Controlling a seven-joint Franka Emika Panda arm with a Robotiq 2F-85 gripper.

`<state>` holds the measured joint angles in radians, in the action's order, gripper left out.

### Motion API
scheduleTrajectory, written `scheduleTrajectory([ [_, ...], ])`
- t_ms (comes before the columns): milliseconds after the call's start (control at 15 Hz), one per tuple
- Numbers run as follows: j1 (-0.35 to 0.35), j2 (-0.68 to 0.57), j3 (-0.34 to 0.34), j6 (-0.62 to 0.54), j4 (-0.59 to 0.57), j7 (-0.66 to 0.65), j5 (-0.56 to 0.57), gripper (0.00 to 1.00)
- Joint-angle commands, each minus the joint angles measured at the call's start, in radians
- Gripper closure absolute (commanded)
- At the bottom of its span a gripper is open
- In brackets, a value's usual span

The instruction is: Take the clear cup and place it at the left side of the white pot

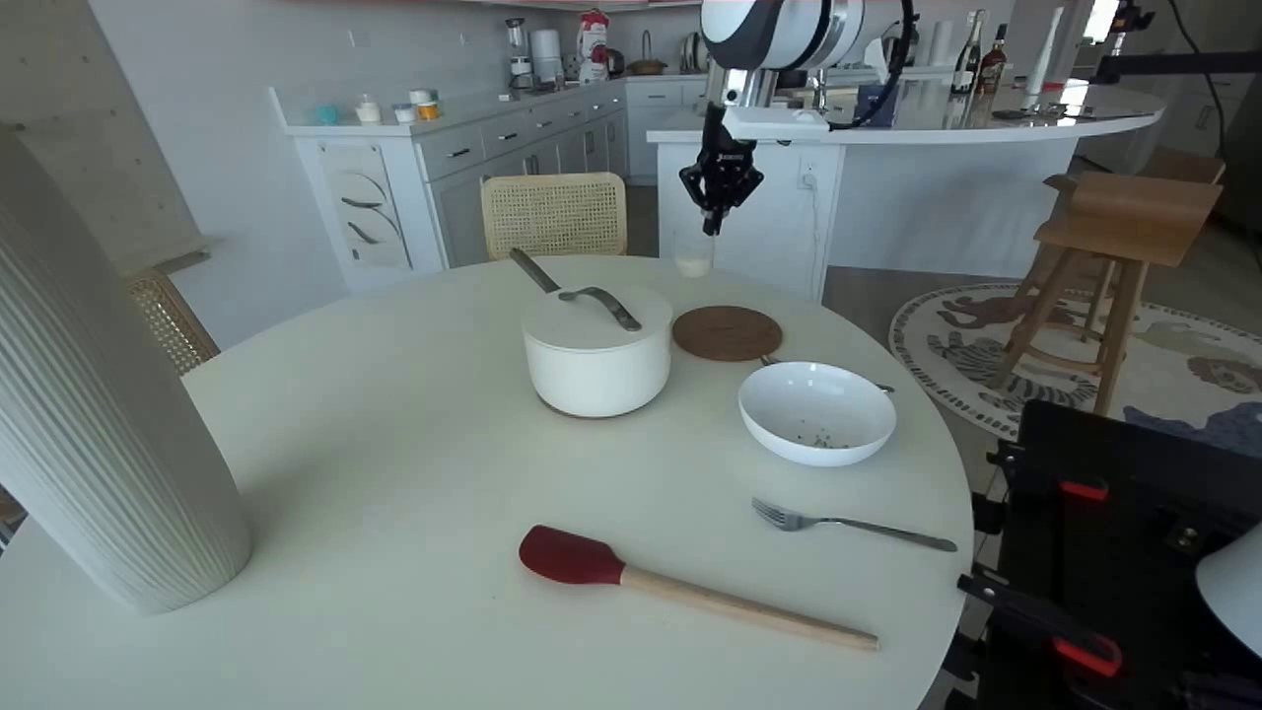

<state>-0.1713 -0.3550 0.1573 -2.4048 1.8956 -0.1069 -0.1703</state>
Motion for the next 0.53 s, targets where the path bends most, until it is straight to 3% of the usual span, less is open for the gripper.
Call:
scheduleTrajectory([
  [0, 0.053, 0.110, -0.021, 0.031, 0.068, -0.049, 0.039, 0.99],
  [467, 0.197, 0.209, -0.090, 0.032, 0.122, -0.214, 0.158, 0.99],
])
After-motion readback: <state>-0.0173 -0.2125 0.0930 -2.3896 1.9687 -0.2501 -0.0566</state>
